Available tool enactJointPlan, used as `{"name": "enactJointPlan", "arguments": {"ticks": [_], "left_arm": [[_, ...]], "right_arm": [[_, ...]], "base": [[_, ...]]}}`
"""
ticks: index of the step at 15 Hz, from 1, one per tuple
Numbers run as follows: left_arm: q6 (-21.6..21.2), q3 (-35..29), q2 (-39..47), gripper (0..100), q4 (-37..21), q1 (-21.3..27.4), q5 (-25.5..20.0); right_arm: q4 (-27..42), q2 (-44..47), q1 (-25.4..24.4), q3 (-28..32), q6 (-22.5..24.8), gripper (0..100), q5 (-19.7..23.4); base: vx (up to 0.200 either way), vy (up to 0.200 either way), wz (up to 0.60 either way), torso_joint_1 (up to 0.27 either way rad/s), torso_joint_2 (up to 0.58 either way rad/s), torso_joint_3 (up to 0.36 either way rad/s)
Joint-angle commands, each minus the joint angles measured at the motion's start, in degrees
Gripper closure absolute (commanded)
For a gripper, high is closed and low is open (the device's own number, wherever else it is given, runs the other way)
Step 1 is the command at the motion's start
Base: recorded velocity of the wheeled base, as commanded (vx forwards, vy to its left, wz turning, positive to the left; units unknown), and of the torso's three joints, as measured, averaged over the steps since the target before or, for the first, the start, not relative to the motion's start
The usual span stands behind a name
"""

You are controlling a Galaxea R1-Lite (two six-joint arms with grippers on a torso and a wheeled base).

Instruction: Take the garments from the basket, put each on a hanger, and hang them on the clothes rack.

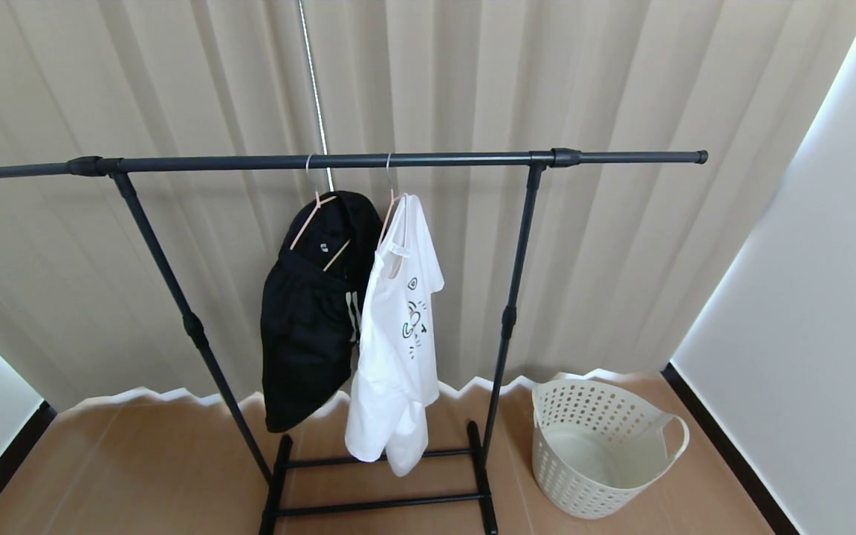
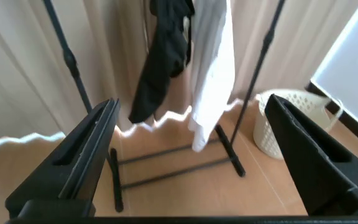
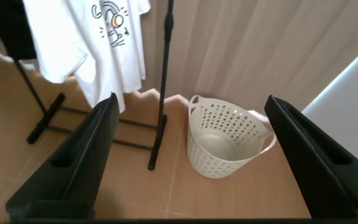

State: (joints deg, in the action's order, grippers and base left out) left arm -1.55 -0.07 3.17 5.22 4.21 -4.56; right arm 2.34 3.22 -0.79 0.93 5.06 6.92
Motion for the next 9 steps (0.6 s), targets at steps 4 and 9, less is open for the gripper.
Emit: {"name": "enactJointPlan", "arguments": {"ticks": [4, 9], "left_arm": [[0.4, 0.1, -3.2, 0, 1.1, -1.1, 3.1], [0.4, 0.1, -3.2, 0, 1.1, -1.1, 3.2]], "right_arm": [[-2.6, -3.2, 1.2, -0.9, -2.2, 0, -2.1], [-2.4, -3.2, 1.2, -0.9, -2.2, 0, -1.5]], "base": [[0.0, 0.0, 0.0, 0.0, 0.0, 0.0], [0.0, 0.0, 0.0, 0.0, 0.0, 0.0]]}}
